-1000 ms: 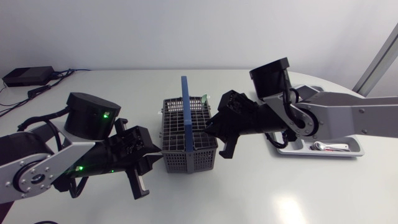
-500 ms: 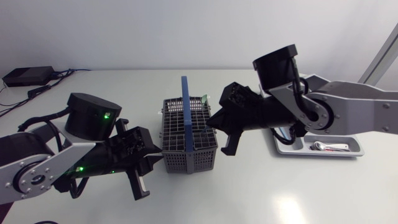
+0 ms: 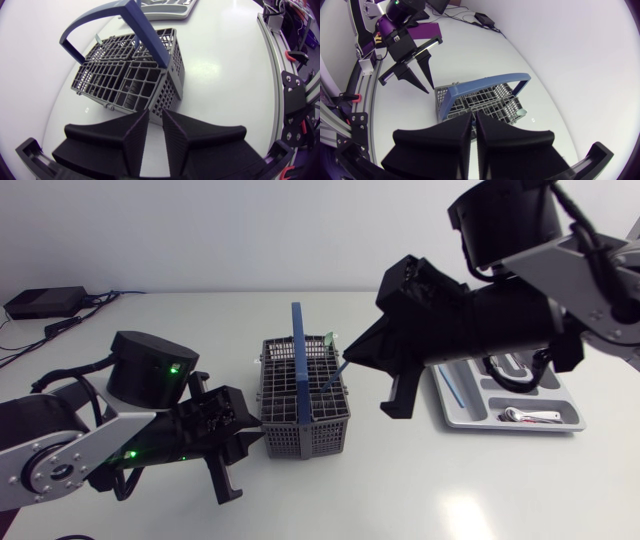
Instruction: Unload the cutlery basket into the drawer organizer.
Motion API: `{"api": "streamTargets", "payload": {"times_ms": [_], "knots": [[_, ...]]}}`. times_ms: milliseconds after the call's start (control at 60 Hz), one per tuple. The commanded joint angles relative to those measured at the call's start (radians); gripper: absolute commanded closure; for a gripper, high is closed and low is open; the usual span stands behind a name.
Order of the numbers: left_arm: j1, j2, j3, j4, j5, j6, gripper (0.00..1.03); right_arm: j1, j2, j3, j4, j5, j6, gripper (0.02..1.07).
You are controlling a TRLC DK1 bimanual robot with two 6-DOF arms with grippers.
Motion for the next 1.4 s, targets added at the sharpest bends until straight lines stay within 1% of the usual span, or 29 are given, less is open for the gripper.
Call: {"api": "streamTargets", "payload": {"times_ms": [0,100,200,300,450,650,767,900,1133,1383], "knots": [[-0.016,-0.005,-0.024,0.000,-0.010,-0.020,0.82,0.007,-0.034,0.050,-0.056,0.010,-0.011,1.02],[-0.025,-0.005,-0.022,0.000,-0.020,-0.020,0.82,-0.008,-0.060,0.091,-0.133,0.009,-0.010,1.02],[-0.025,-0.005,-0.019,0.000,-0.024,-0.020,0.82,-0.060,-0.078,0.158,-0.251,-0.007,-0.011,1.02],[-0.030,-0.005,-0.019,0.000,-0.027,-0.020,0.82,-0.163,-0.078,0.220,-0.346,-0.080,-0.025,1.02],[-0.033,0.002,-0.019,0.008,-0.027,-0.020,0.82,-0.310,-0.040,0.287,-0.475,-0.137,-0.089,1.02],[-0.031,0.010,-0.021,0.014,-0.027,-0.018,0.82,-0.525,0.095,0.370,-0.618,-0.202,-0.177,1.02],[-0.033,0.015,-0.021,0.016,-0.027,-0.018,0.82,-0.617,0.175,0.404,-0.664,-0.215,-0.221,1.02],[-0.033,0.019,-0.024,0.020,-0.027,-0.018,0.82,-0.686,0.250,0.435,-0.696,-0.218,-0.247,1.02],[-0.033,0.022,-0.021,0.022,-0.027,-0.018,0.82,-0.748,0.376,0.508,-0.745,-0.189,-0.266,1.02],[-0.034,0.022,-0.027,0.022,-0.027,-0.018,0.82,-0.806,0.549,0.632,-0.803,-0.157,-0.269,1.02]]}}
